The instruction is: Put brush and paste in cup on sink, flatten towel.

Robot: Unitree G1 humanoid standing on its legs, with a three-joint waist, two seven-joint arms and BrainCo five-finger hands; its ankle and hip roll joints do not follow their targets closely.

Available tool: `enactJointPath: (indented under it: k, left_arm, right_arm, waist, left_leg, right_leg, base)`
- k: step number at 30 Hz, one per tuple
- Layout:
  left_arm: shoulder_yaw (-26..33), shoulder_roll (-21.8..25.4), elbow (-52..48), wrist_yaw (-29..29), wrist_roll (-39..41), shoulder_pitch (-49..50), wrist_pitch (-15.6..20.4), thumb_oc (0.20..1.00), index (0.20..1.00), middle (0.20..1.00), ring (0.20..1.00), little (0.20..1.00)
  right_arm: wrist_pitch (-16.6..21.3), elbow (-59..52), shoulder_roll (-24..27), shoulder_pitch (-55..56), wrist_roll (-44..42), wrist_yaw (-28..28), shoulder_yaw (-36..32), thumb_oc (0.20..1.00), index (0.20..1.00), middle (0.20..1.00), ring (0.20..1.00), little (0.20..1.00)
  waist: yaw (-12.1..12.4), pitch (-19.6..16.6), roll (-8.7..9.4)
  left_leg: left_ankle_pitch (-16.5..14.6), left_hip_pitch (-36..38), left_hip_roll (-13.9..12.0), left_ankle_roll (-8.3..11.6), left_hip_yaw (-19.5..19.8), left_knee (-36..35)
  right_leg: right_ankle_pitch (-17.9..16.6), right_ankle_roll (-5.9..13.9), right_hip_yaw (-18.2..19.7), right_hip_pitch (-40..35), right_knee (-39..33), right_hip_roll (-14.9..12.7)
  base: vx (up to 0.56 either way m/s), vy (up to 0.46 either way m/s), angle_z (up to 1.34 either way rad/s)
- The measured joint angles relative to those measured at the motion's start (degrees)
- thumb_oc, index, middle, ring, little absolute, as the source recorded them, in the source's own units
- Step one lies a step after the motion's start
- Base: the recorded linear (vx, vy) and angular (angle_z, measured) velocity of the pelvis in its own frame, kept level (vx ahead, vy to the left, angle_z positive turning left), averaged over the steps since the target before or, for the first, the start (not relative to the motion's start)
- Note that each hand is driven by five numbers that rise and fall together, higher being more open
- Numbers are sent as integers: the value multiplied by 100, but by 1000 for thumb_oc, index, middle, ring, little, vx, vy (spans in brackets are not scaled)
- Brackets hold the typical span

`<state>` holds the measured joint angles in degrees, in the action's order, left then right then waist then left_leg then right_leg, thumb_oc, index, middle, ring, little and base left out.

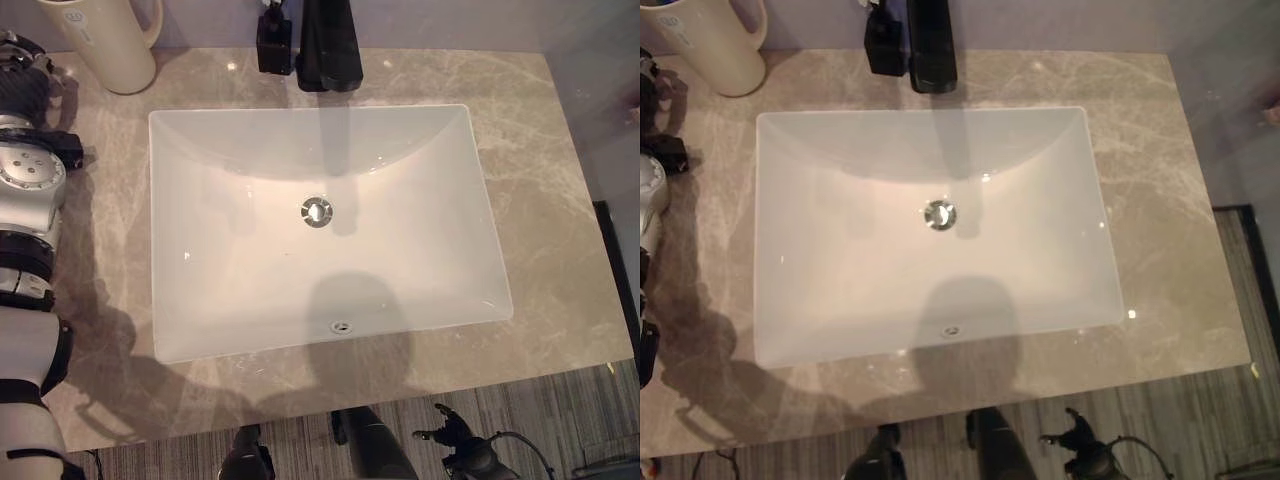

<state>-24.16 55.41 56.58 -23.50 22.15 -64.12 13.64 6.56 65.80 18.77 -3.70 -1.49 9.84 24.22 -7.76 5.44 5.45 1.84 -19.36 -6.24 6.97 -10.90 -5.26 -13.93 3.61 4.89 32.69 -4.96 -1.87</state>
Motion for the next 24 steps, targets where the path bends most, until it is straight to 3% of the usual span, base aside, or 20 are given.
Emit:
enactJointPath:
  k: [7,12,16,20,24]
  left_arm:
    - [-131,-269,-678,-11,-78,58,-12,200,200,200,200,200]
    - [-242,-827,-1242,-6,-261,115,-7,200,200,200,200,200]
    - [-644,-1080,-953,-13,-494,-225,-23,200,200,200,200,200]
    - [-641,-1122,-707,-52,-547,-349,-52,200,200,200,200,200]
    - [-558,-1190,-578,-151,-659,-348,-143,200,200,200,200,200]
  right_arm:
    - [53,-2,0,11,-1,3,-1,1000,1000,1000,1000,1000]
    - [102,-148,-5,11,-2,4,-2,1000,1000,1000,1000,1000]
    - [104,-178,-8,42,-2,4,3,1000,1000,1000,1000,1000]
    - [106,-154,-8,140,-2,4,2,1000,1000,1000,1000,1000]
    - [99,-115,-3,192,-1,12,3,1000,1000,1000,1000,1000]
  waist:
    - [72,5,-8]
    - [49,3,-7]
    - [-52,-9,-23]
    - [-221,-41,-64]
    - [-234,-90,-96]
  left_leg:
    - [18,-53,-3,15,108,0]
    - [19,20,11,13,114,0]
    - [39,20,20,12,97,0]
    - [40,17,8,10,73,0]
    - [39,16,-8,11,60,0]
  right_leg:
    - [-3,-12,-84,2,1,-23]
    - [-3,-12,-89,-83,1,-40]
    - [4,-3,-81,-71,0,-34]
    - [26,7,-56,-51,0,-23]
    - [26,4,-49,-44,0,-7]
  base:
    - [10,-4,7]
    - [-9,-5,1]
    - [-15,-11,-1]
    - [-6,-27,-4]
    - [4,-23,-1]
